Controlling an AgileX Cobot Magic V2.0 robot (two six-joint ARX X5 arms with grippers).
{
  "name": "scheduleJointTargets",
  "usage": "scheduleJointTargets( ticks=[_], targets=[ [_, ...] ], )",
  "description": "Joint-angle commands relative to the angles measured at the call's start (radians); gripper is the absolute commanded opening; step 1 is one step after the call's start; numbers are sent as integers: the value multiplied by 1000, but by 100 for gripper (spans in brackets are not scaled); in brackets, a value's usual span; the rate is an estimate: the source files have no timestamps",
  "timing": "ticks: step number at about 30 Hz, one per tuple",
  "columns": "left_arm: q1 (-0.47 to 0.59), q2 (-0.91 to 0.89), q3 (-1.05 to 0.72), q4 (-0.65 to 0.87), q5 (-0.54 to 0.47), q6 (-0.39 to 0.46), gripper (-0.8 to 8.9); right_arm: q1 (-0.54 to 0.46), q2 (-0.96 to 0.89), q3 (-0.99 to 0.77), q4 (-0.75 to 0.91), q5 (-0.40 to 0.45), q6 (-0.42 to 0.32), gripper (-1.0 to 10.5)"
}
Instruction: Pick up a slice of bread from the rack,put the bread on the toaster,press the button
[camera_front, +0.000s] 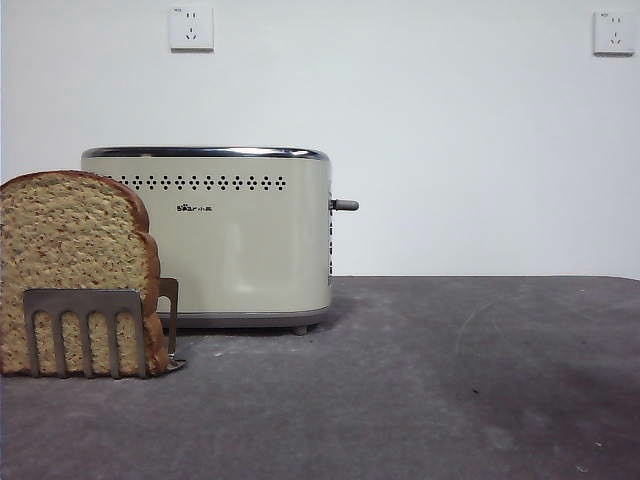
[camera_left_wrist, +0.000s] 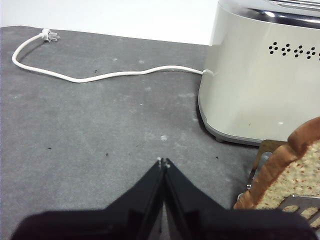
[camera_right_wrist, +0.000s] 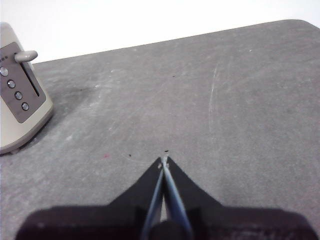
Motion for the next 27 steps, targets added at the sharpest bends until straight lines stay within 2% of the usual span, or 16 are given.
scheduleJointTargets(
  ticks=[1,4,9,13,20,24,27],
  targets=[
    [3,-3,-12,-5,10,-7,-4,1,-2,-13,4,-5,108,1],
    [3,-3,-12,-5,10,-8,-4,1,-2,-13,1,-5,223,1],
    [3,-3,-11,-5,14,-58,-5,1,2,-12,0,-10,259,-11],
    [3,-3,6,-5,65,-87,-8,1,16,14,1,-83,329,-12],
    [3,7,152,-18,114,-121,-8,3,107,156,0,-143,318,-13],
    [3,52,275,-52,150,-118,-8,3,219,274,-2,-223,285,-12],
    [3,119,383,-105,225,-78,-8,3,327,382,-10,-317,248,-12]
  ],
)
